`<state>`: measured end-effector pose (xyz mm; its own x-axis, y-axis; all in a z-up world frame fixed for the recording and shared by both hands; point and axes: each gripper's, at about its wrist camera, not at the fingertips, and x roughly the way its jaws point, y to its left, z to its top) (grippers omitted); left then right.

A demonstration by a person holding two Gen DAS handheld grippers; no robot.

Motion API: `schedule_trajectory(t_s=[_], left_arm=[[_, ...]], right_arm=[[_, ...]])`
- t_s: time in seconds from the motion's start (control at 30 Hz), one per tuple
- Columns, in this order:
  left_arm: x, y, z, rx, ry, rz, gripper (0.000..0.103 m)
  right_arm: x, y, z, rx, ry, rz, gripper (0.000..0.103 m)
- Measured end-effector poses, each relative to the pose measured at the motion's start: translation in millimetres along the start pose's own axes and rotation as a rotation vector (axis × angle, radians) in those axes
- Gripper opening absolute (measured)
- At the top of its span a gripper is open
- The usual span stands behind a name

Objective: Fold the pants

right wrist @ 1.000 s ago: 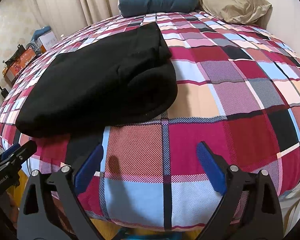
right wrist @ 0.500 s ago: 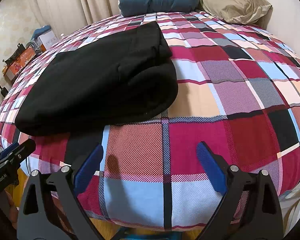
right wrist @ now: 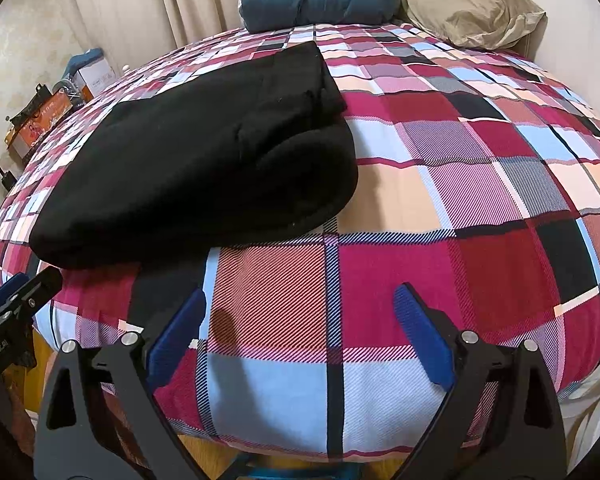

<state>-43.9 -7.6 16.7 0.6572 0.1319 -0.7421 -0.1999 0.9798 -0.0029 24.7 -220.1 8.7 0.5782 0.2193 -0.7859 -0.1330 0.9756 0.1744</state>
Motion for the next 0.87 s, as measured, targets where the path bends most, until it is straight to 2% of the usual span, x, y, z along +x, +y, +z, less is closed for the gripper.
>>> schedule_trajectory(t_s=[0.13, 0.3, 0.43, 0.5, 0.57, 0.6, 0.73, 0.87], left_arm=[[0.1, -2.1, -0.3, 0.019, -0.001, 0.008, 0.087], [4.0, -2.1, 0.4, 0.012, 0.014, -0.028, 0.087], [5.7, -6.4, 5.5, 0.045, -0.022, 0.032, 0.091], [2.6, -4.7, 15.1, 0.052, -0.049, -0.021, 0.091], [-1.7, -2.6, 28.9, 0.060, -0.068, -0.086, 0.091], [-4.7, 0.2, 37.6, 0.061, -0.099, -0.090, 0.091], [7.1, 24.9, 82.3, 0.074, -0.176, -0.065, 0.091], [47.9, 70.1, 137.6, 0.011, -0.216, -0.011, 0.091]], right_arm=[[-0.1, 0.2, -0.1, -0.001, 0.000, -0.001, 0.095], [0.2, 0.4, -0.5, -0.008, 0.000, -0.001, 0.095], [-0.3, 0.5, -1.2, -0.014, -0.001, 0.001, 0.095], [-0.7, 0.3, -1.2, -0.014, -0.004, 0.005, 0.095], [-2.5, -1.1, -0.4, -0.015, -0.006, 0.014, 0.095], [-5.8, -2.5, 0.5, -0.012, -0.007, 0.020, 0.095], [-29.6, -12.8, 21.3, -0.004, -0.068, 0.047, 0.095], [-38.4, -32.7, 82.9, -0.024, -0.162, 0.002, 0.095]])
